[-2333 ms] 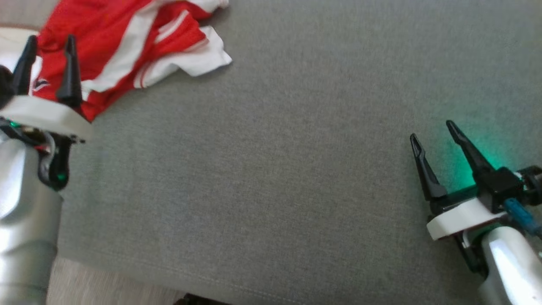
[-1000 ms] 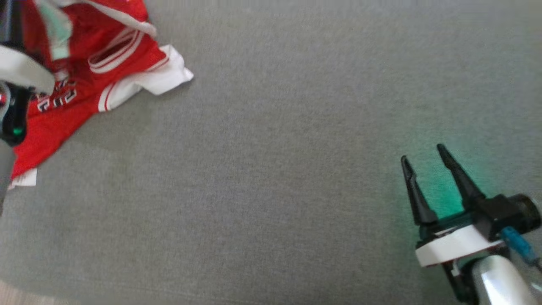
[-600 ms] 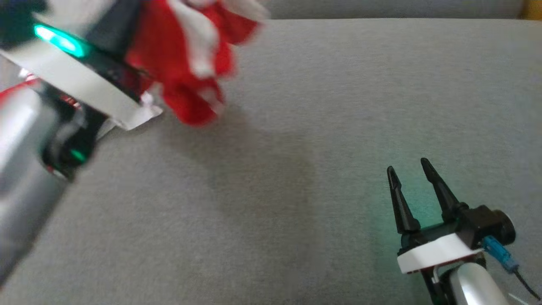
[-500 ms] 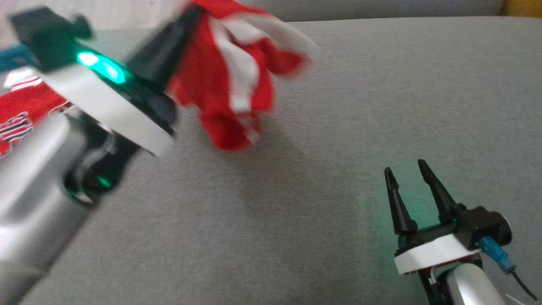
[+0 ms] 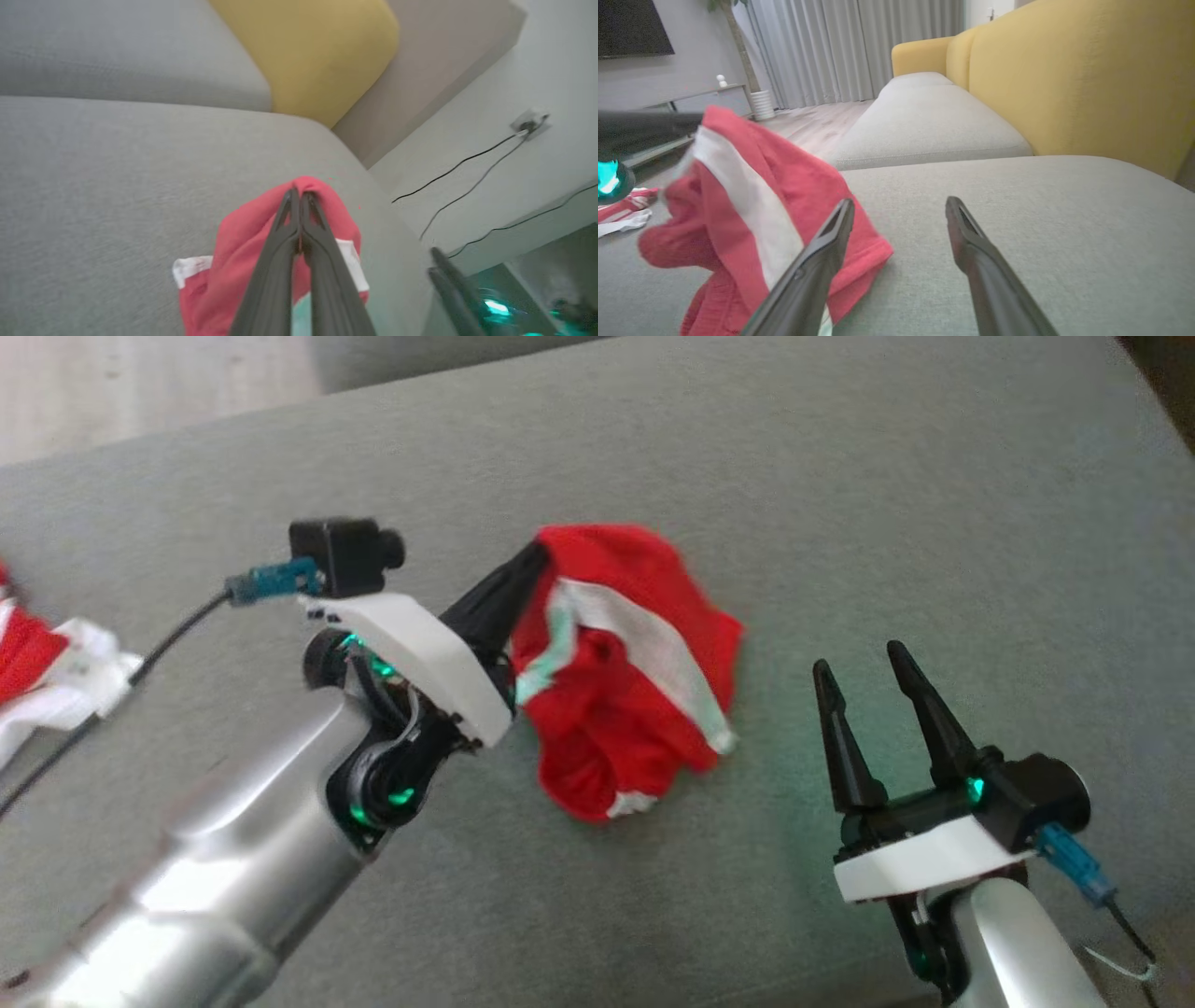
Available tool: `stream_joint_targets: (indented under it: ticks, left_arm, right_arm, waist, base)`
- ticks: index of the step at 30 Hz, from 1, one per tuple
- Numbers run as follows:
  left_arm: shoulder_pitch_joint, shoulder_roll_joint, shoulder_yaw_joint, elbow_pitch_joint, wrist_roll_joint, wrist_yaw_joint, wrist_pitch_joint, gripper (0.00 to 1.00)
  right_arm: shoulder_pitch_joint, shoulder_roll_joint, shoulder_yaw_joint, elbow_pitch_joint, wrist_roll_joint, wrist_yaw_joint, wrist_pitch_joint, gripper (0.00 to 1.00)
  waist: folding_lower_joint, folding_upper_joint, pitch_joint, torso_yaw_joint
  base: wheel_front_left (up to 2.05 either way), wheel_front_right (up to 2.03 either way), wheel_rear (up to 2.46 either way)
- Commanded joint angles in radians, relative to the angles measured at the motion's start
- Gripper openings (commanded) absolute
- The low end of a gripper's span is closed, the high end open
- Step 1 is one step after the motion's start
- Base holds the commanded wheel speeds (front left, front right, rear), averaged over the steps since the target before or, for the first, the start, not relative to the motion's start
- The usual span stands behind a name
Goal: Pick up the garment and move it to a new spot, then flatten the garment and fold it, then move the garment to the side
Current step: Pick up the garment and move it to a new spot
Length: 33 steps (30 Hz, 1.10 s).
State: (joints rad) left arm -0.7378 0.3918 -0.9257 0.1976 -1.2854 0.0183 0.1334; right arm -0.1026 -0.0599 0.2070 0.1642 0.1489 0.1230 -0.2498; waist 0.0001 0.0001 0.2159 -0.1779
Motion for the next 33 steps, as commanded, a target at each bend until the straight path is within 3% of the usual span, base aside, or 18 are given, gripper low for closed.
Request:
stream_joint_targets:
  ticks: [1, 5, 6, 8, 13, 17, 24, 29, 33]
  left_arm:
    - [-0.044, 0.01, 0.04, 0.004, 0.009, -0.004, -0.02, 0.0]
    - [-0.051, -0.072, 0.057, 0.261, 0.036, -0.011, -0.137, 0.03]
    - [-0.051, -0.091, 0.06, 0.312, 0.04, -0.018, -0.165, 0.31]
    - [-0.054, -0.122, 0.057, 0.393, 0.055, -0.04, -0.212, 1.0]
    - [-0.063, -0.159, 0.033, 0.502, 0.129, -0.075, -0.335, 1.0]
    - [-0.023, -0.159, 0.057, 0.494, 0.206, -0.049, -0.391, 1.0]
    - [0.27, -0.157, 0.323, 0.239, 0.388, 0.037, -0.395, 1.0]
    - [0.506, -0.179, 0.477, 0.077, 0.527, 0.072, -0.395, 1.0]
    - [0.646, -0.209, 0.588, 0.001, 0.633, 0.075, -0.395, 1.0]
  right_arm:
    - [-0.04, 0.008, 0.024, -0.032, 0.005, 0.008, -0.012, 1.0]
    - [-0.047, 0.009, 0.047, -0.029, 0.012, 0.008, -0.012, 1.0]
    - [-0.047, 0.009, 0.052, -0.028, 0.016, 0.008, -0.012, 1.0]
    - [-0.045, 0.009, 0.054, -0.026, 0.021, 0.008, -0.012, 1.0]
    - [-0.022, 0.009, 0.025, -0.028, 0.011, 0.008, -0.012, 1.0]
    - [0.003, 0.01, -0.01, -0.033, -0.014, 0.008, -0.012, 1.0]
    - [0.057, 0.004, -0.087, -0.038, -0.043, 0.008, -0.012, 1.0]
    - [0.096, -0.002, -0.124, -0.033, -0.049, 0.008, -0.012, 1.0]
    - [0.125, -0.001, -0.144, -0.021, -0.052, 0.008, -0.012, 1.0]
  waist:
    - [-0.0001, -0.0001, 0.019, -0.035]
    - [-0.0001, -0.0001, 0.017, -0.072]
    - [-0.0001, -0.0001, 0.015, -0.077]
    - [-0.0001, -0.0001, 0.012, -0.08]
    - [-0.0001, -0.0001, -0.013, -0.053]
    - [-0.0001, -0.0001, -0.052, -0.013]
    - [-0.0001, -0.0001, -0.128, 0.068]
    - [-0.0001, -0.0001, -0.166, 0.121]
    - [-0.0001, -0.0001, -0.188, 0.16]
  base:
    - [0.0, 0.0, 0.0]
    - [0.0, 0.0, 0.0]
    - [0.0, 0.0, 0.0]
    - [0.0, 0.0, 0.0]
    - [0.0, 0.0, 0.0]
    - [0.0, 0.0, 0.0]
    - [0.0, 0.0, 0.0]
    - [0.0, 0.0, 0.0]
    - [0.0, 0.0, 0.0]
